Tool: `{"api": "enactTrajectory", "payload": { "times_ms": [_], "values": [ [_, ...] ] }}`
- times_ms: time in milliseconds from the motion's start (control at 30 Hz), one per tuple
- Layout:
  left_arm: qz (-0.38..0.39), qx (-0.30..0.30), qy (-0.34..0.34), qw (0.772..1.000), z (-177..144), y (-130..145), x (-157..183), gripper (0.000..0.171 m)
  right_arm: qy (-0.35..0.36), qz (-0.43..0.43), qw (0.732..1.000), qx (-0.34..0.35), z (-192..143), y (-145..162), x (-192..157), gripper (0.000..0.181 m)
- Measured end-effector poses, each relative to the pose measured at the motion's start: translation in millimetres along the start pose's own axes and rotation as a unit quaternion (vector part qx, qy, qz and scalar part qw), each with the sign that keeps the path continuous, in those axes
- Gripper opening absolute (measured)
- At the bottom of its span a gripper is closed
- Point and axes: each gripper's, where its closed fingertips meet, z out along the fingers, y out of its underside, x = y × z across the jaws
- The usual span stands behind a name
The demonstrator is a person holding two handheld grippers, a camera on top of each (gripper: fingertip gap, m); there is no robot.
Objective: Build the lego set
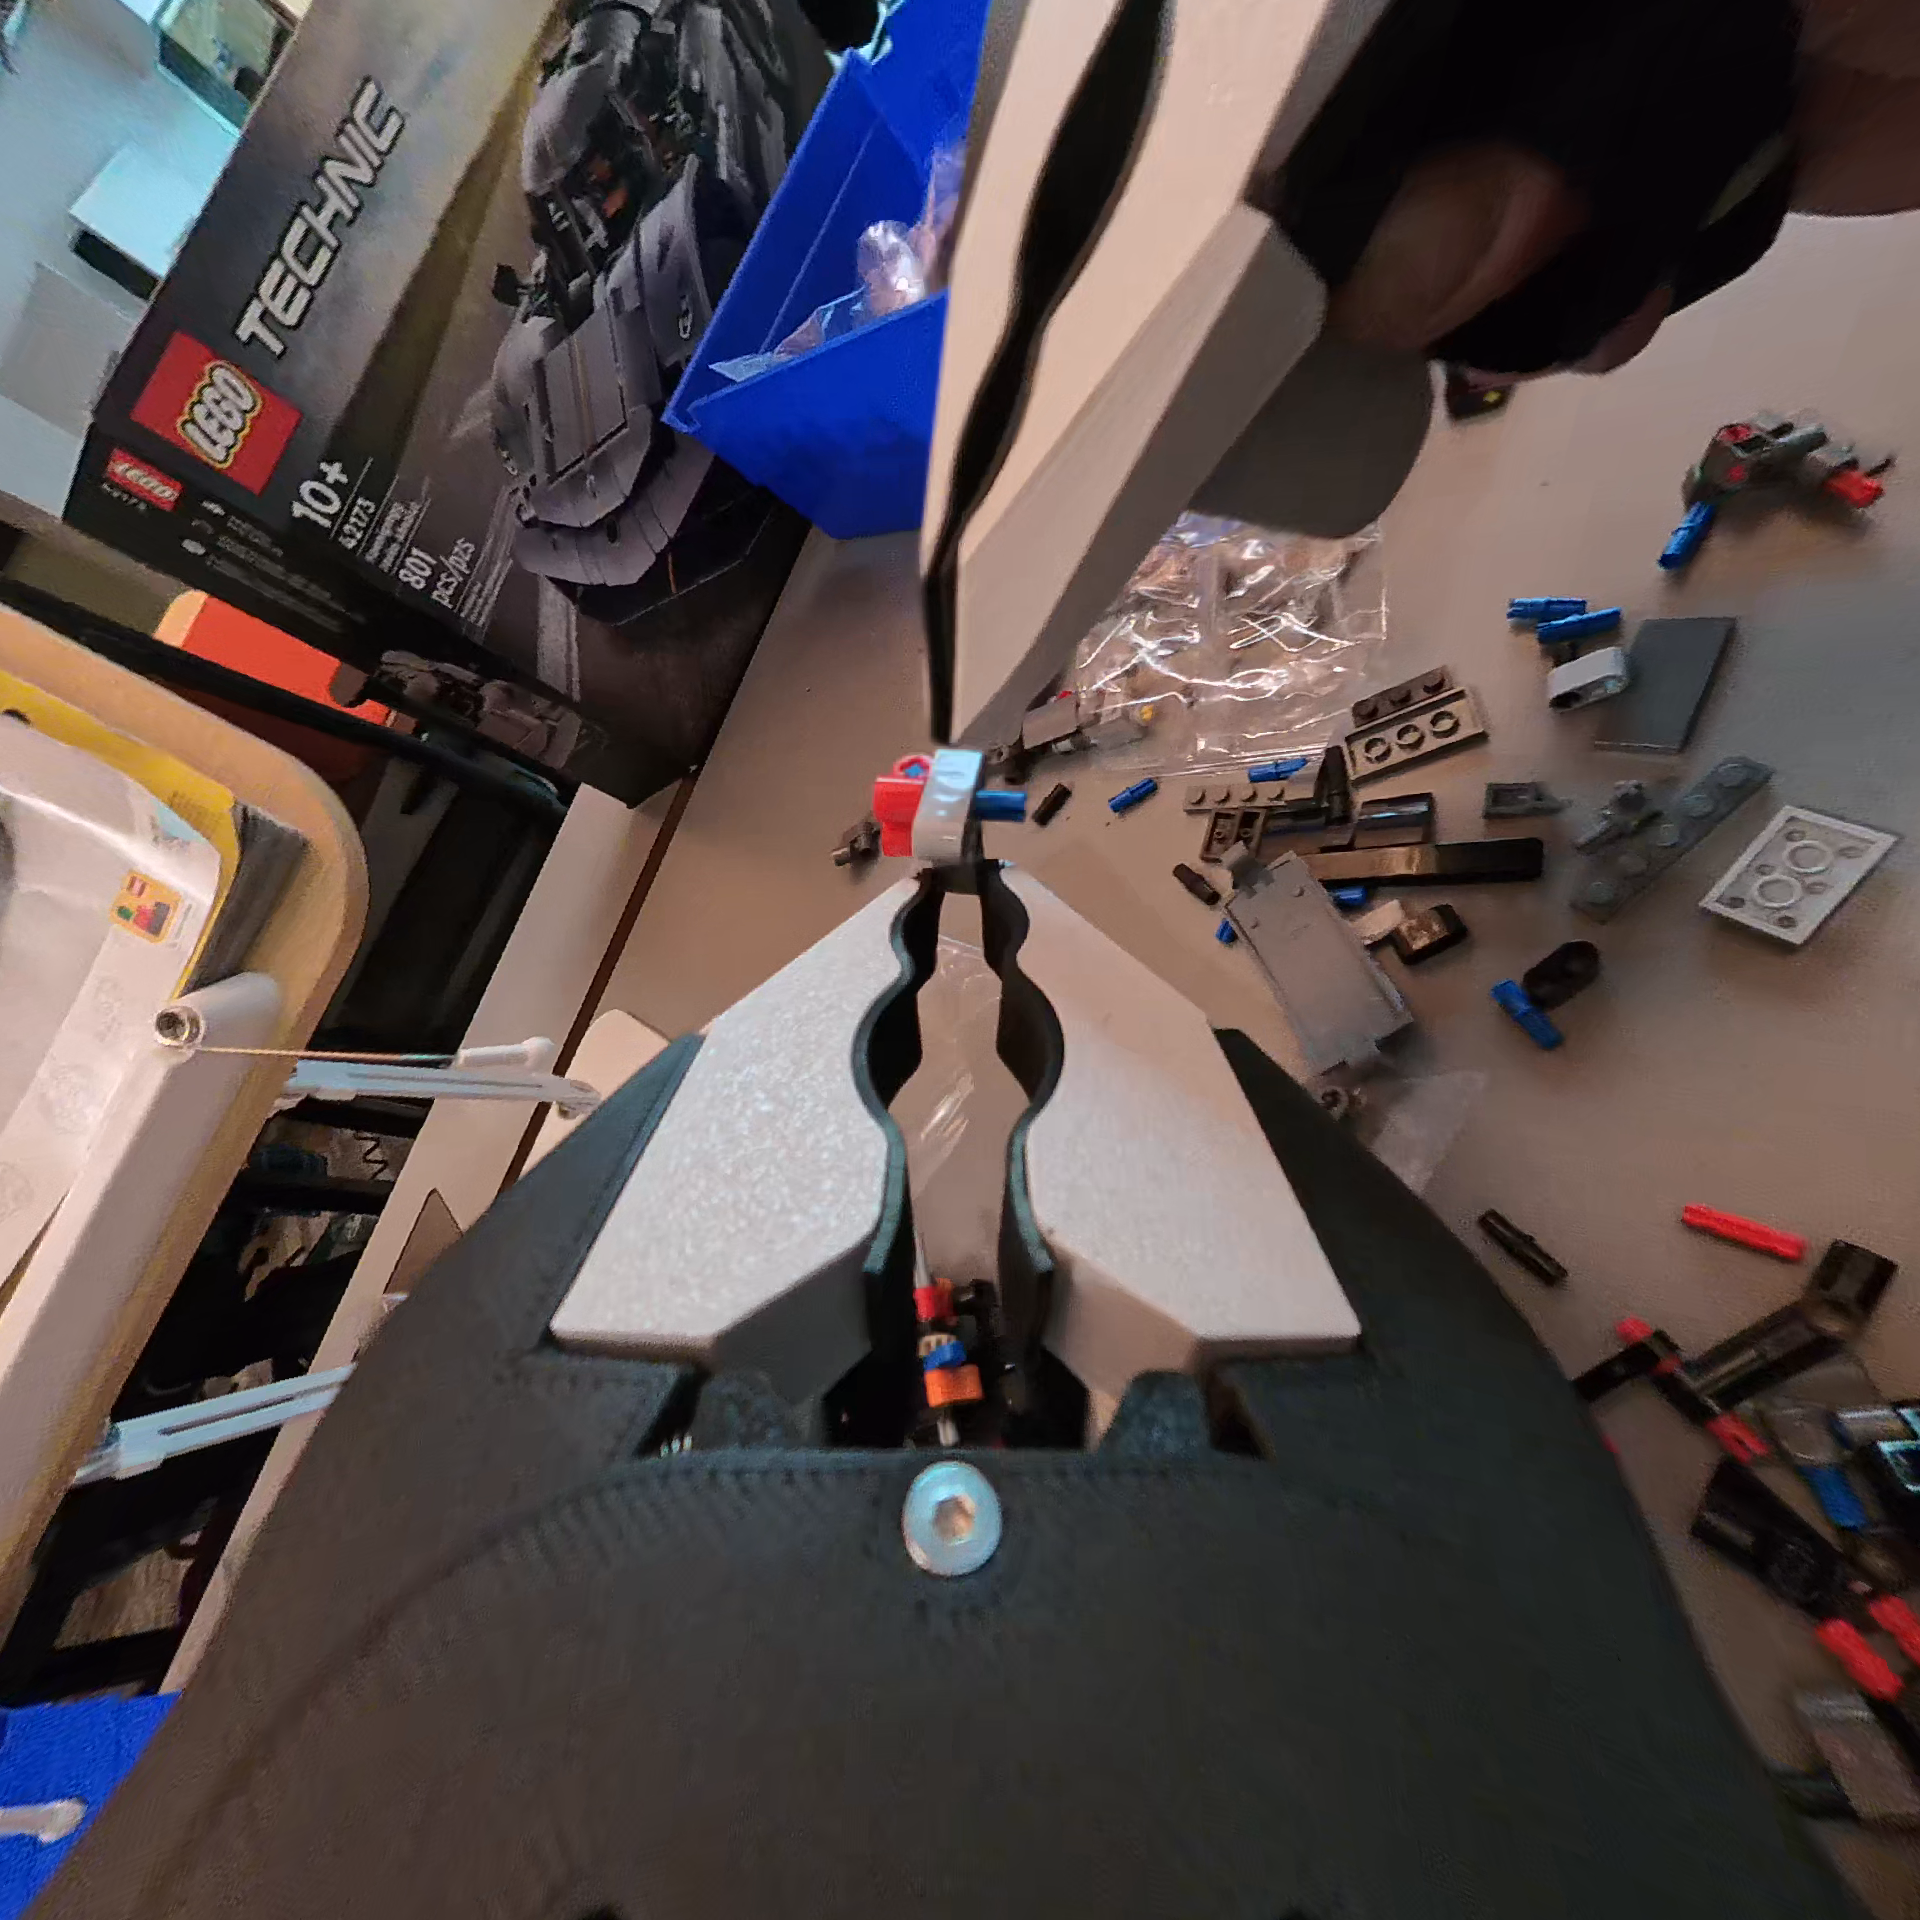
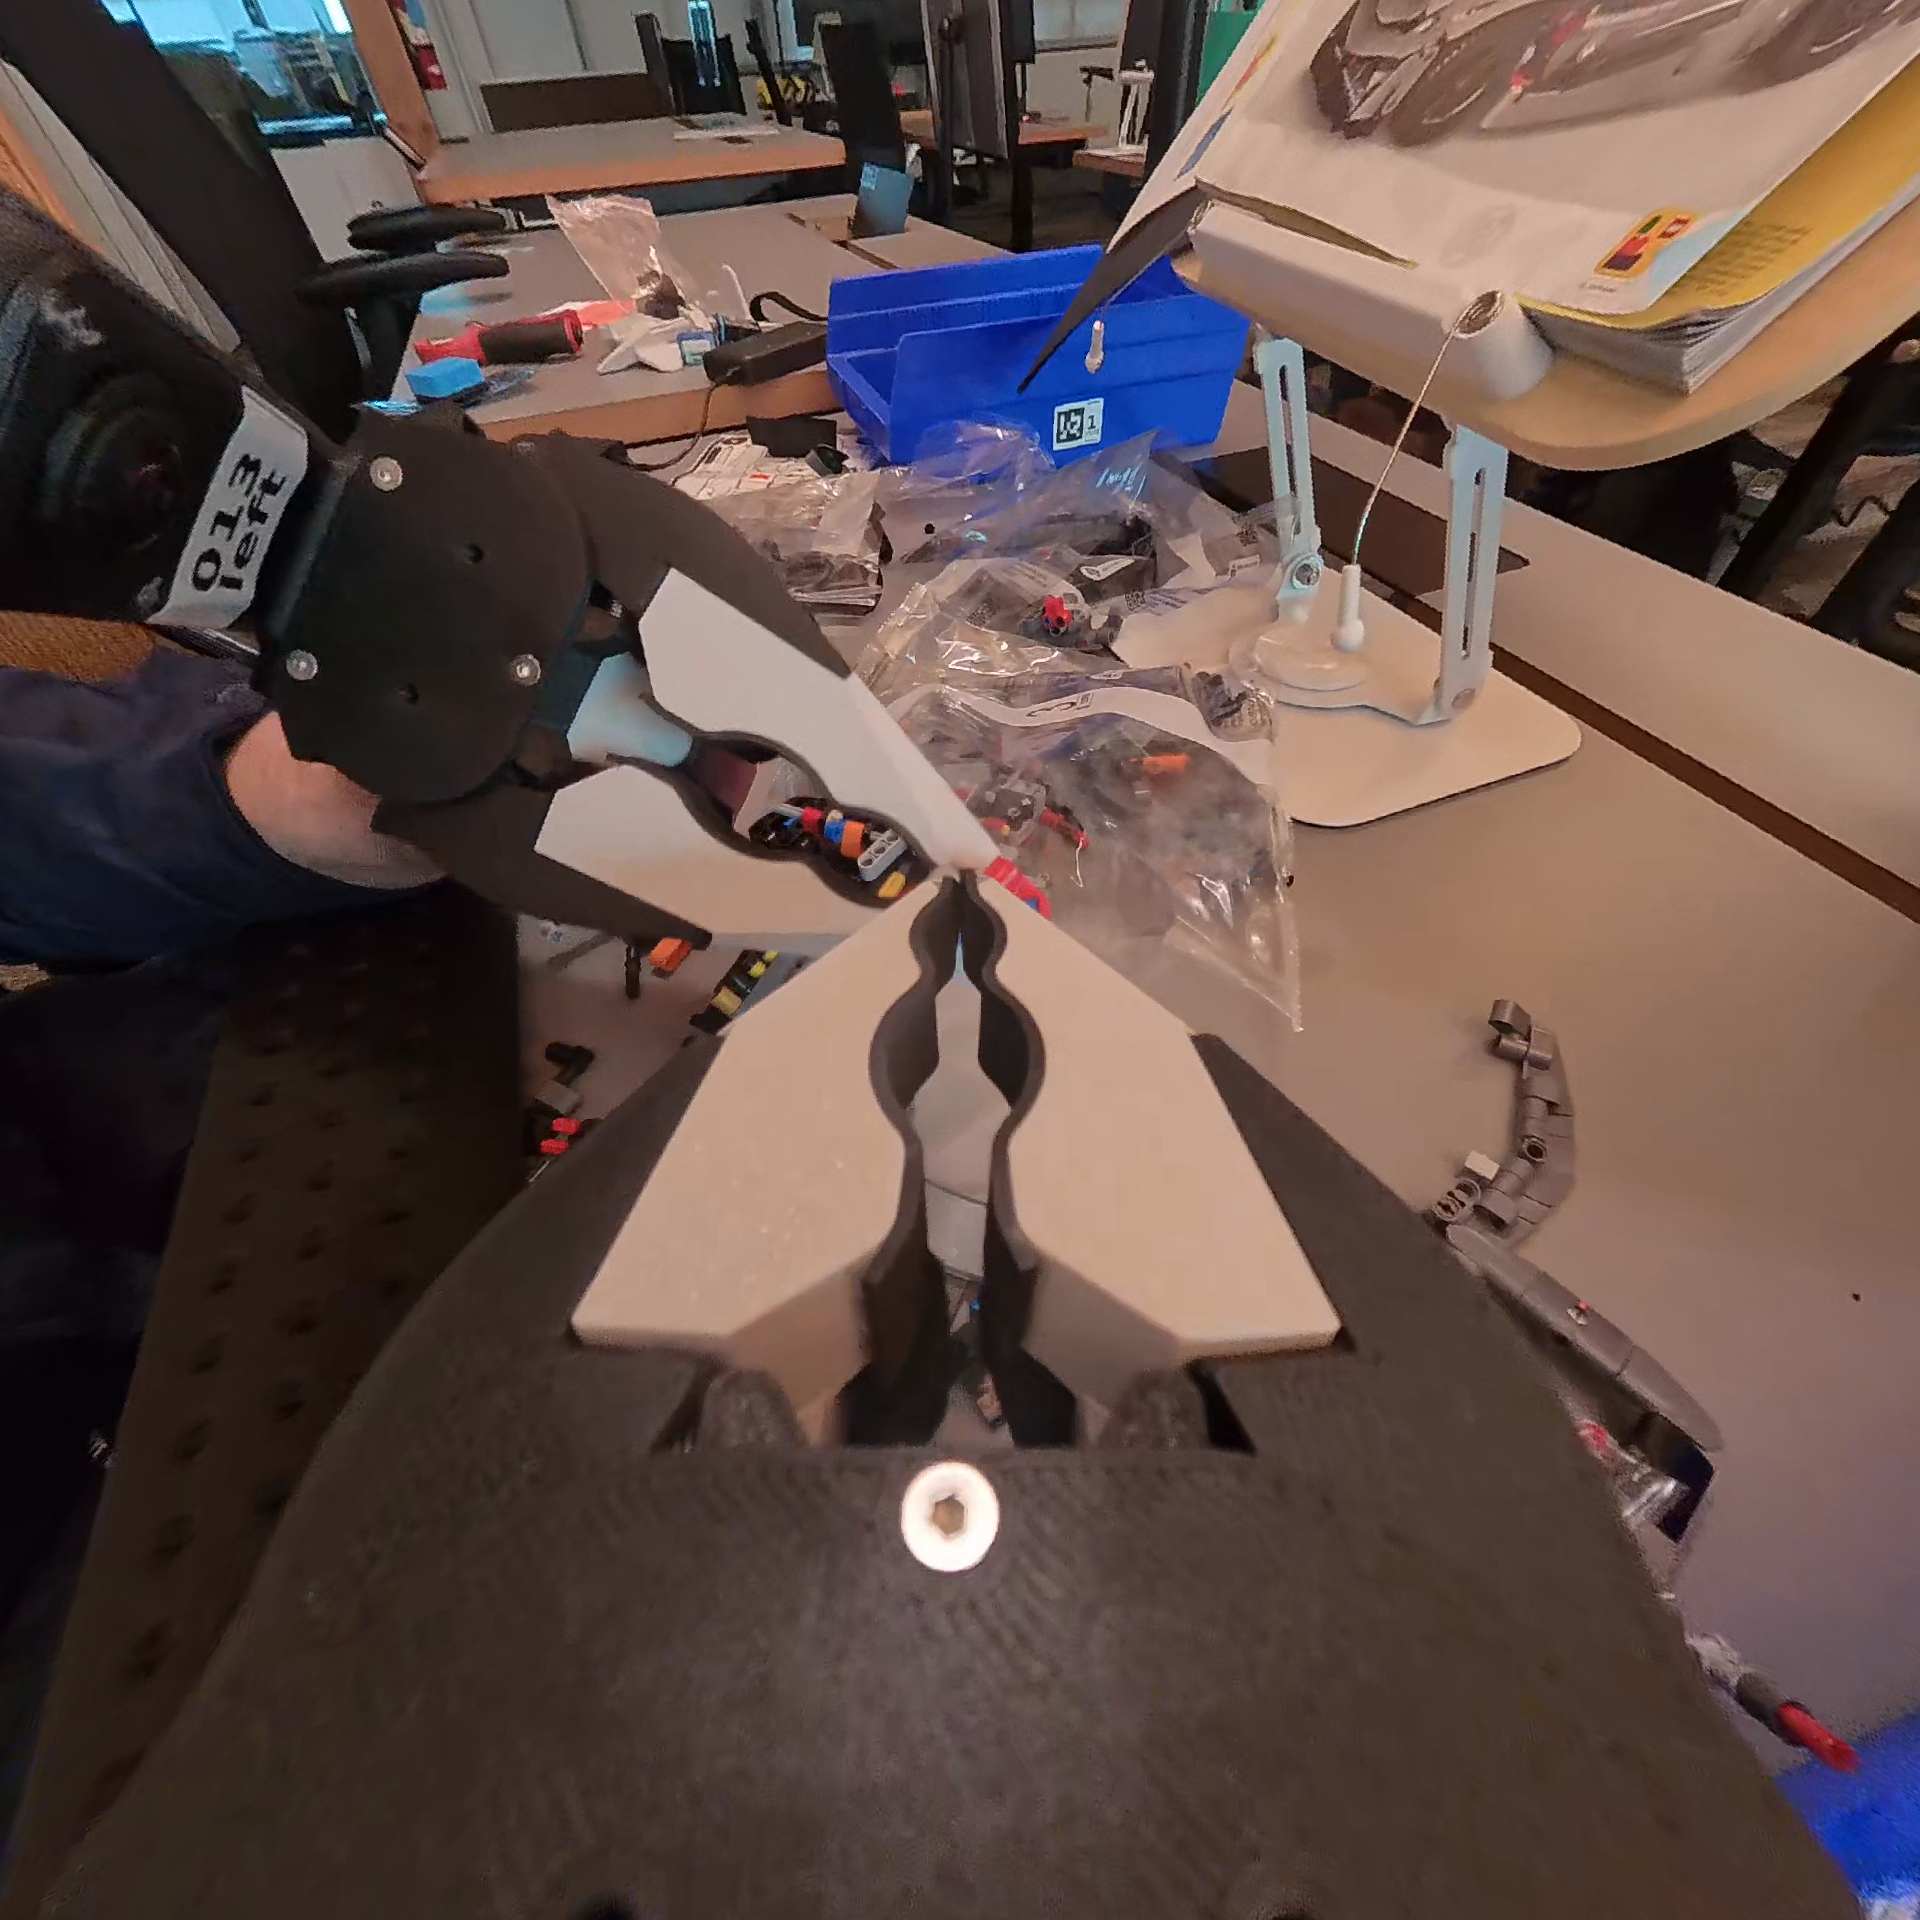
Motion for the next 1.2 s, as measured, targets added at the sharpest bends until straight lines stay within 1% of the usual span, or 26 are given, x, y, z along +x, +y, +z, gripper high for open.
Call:
{"api": "enactTrajectory", "payload": {
  "times_ms": [100, 200, 267, 333, 433, 533, 800, 967, 1133, 1200],
  "values": [
    [-0.001, 0.002, -0.008, 1.000, -1.4, -0.2, -3.7, 0.005, -0.008, 0.016, 1.000, -0.008, -2.1, 4.0, 1.7, 0.000],
    [0.004, 0.001, -0.011, 1.000, -1.4, -1.3, -3.1, 0.005, -0.035, 0.043, 0.998, -0.038, 6.3, 15.8, -3.1, 0.009],
    [0.016, -0.002, -0.015, 1.000, -0.9, -1.0, -2.3, 0.005, -0.039, 0.042, 0.997, -0.045, 10.6, 18.1, -5.3, 0.012],
    [0.019, -0.003, -0.019, 1.000, -1.5, -1.6, -3.2, 0.005, -0.034, 0.034, 0.998, -0.040, 11.1, 15.8, -5.3, 0.009],
    [0.019, -0.002, -0.021, 1.000, -1.8, -1.6, -4.2, 0.005, -0.041, 0.047, 0.998, -0.027, 8.6, 12.2, -4.8, 0.010],
    [0.032, -0.005, -0.027, 0.999, -1.4, -1.8, -3.6, 0.005, -0.034, 0.044, 0.998, -0.025, 7.4, 12.0, -2.7, 0.003],
    [0.053, -0.014, -0.038, 0.998, 0.0, -0.5, -3.6, 0.006, -0.030, 0.059, 0.997, -0.028, 8.0, 13.3, -0.2, 0.003],
    [0.047, -0.012, -0.029, 0.998, 1.2, 0.2, -1.9, 0.005, -0.021, 0.055, 0.998, -0.038, 7.5, 15.5, 1.5, 0.002],
    [0.020, 0.005, -0.003, 1.000, 1.2, -1.2, 1.0, 0.004, -0.014, 0.038, 0.998, -0.041, 5.6, 15.0, 2.2, 0.001],
    [0.022, 0.006, -0.003, 1.000, 1.0, -1.2, 0.8, 0.005, -0.013, 0.034, 0.998, -0.042, 5.2, 14.7, 2.1, 0.001]
  ]
}}
